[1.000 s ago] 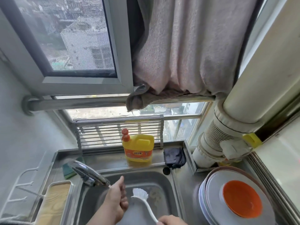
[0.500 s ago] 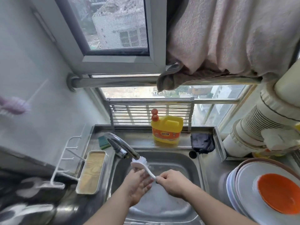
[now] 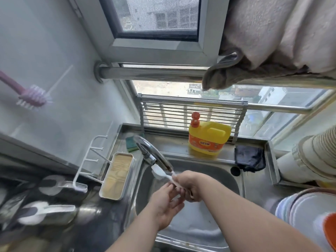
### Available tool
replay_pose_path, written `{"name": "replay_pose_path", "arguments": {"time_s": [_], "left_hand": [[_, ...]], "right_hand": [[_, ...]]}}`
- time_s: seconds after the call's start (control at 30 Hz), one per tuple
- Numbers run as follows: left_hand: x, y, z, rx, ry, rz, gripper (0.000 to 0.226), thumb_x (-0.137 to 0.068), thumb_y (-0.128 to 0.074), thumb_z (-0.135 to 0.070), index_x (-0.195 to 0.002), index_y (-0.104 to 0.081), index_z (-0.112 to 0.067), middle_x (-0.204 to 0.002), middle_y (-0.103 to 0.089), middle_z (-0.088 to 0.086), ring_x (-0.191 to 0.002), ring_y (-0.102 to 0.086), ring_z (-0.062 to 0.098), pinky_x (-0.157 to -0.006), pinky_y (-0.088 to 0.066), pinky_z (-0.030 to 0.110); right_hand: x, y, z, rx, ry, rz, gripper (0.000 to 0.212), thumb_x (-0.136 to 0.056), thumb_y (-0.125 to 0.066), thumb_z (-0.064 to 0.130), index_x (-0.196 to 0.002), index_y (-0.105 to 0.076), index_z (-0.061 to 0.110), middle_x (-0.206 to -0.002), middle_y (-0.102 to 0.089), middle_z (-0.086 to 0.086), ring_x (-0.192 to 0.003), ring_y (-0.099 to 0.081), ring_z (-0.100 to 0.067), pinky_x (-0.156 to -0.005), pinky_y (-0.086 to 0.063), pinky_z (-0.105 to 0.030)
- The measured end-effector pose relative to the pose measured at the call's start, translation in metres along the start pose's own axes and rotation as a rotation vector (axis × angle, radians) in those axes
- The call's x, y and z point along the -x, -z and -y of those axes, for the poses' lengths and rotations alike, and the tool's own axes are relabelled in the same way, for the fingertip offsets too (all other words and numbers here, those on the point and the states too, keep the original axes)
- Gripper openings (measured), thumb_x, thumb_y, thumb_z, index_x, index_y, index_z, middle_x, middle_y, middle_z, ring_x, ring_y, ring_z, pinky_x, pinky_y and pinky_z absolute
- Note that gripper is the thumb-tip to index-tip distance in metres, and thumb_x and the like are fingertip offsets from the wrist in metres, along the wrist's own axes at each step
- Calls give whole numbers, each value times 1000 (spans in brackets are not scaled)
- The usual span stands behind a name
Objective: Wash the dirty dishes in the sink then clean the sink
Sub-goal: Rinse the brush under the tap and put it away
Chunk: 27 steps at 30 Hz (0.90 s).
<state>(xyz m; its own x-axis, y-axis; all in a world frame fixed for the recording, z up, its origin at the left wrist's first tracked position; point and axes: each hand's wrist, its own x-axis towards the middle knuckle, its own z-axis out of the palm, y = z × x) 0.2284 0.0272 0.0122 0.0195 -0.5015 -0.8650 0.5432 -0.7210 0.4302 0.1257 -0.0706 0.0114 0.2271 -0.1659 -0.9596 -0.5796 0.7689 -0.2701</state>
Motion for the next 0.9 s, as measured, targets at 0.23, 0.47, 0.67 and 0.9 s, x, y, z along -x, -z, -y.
{"name": "replay_pose_path", "arguments": {"time_s": [0.23,0.47,0.67,0.9], "left_hand": [[-6,-6,3,76,63,18,37,-111,-49,-40,-115,-75,-14,-108,-79,6,-99,-70,29,-86,-55,39],[1,-12,-2,212,43,1,33,-109,-51,-45,-108,-75,-22,-112,-79,11,-107,-68,32,-95,-51,42],[2,-4,-8,286,61,-26,46,-112,-39,-48,-125,-75,-23,-119,-77,16,-112,-70,35,-107,-50,47],[1,-8,-5,260,51,-60,45,-112,-44,-44,-126,-70,-10,-109,-76,17,-100,-71,33,-110,-51,50]], "right_hand": [[7,30,4,-26,-50,119,29,-100,-39,20,-100,-68,19,-66,-59,3,-39,-38,-3,-34,-25,-14],[-22,-2,22,-771,-227,223,26,-98,-34,3,-87,-57,-3,-84,-55,-17,-38,-50,-18,-28,-35,-20],[-43,-3,33,-1124,-226,207,31,-104,-29,-2,-80,-48,-3,-75,-41,-16,-43,-34,-17,-31,-28,-14],[-26,-16,14,-526,-76,65,49,-103,-36,13,-58,-54,3,-51,-46,-6,-40,-26,-8,-34,-19,-17]]}}
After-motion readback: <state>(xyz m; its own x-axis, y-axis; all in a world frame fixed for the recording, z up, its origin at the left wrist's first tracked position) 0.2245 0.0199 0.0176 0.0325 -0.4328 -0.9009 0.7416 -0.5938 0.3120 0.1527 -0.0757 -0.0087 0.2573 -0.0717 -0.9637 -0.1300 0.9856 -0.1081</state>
